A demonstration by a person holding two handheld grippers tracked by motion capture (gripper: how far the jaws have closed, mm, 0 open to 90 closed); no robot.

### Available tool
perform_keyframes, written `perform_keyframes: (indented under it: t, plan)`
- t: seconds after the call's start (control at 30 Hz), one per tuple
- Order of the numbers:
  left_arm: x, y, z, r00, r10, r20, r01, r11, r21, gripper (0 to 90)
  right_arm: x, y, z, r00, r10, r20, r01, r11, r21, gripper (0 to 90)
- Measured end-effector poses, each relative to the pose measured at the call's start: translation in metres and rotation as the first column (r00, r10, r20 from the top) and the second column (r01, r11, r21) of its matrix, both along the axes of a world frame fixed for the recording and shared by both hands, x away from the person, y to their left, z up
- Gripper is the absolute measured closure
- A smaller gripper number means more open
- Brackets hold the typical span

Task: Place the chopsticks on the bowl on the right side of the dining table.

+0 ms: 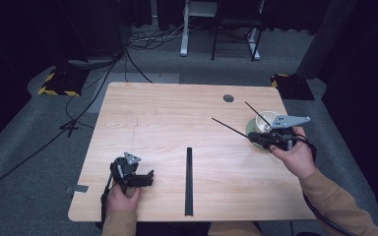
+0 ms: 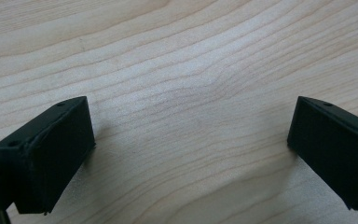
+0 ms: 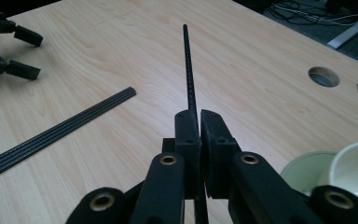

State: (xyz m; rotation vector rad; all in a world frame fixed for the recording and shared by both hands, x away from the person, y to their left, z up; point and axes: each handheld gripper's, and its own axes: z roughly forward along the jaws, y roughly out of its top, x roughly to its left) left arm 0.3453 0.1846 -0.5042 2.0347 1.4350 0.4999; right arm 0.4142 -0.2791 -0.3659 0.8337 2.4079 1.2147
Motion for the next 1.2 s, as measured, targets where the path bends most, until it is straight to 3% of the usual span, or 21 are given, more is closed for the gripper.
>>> perform_keyframes:
  t: [0.3,0.53,0.97,1.2]
  plan:
    - [0.001,0.0,0.0,1.0,0.005,0.005,-0.005,1.0,0.001,0.3,0.022,-0.02,0.014,0.9993,-0.027,0.024,0.027,0.999,0.025,86.5]
    - [0.001,-0.001,-0.001,0.9999,0.01,0.003,-0.01,0.9999,-0.003,0.3,0.042,-0.035,0.023,0.9968,-0.066,0.045,0.067,0.998,-0.001,86.5]
    - [0.001,-0.001,-0.001,0.9999,0.01,0.003,-0.01,0.9999,-0.002,0.3,0.071,-0.073,0.025,0.9853,-0.163,0.051,0.163,0.987,0.002,86.5]
    - [0.001,-0.001,-0.001,0.9999,0.01,0.004,-0.01,0.9999,-0.002,0.3,0.09,-0.081,0.013,0.9822,-0.183,0.041,0.184,0.983,-0.015,86.5]
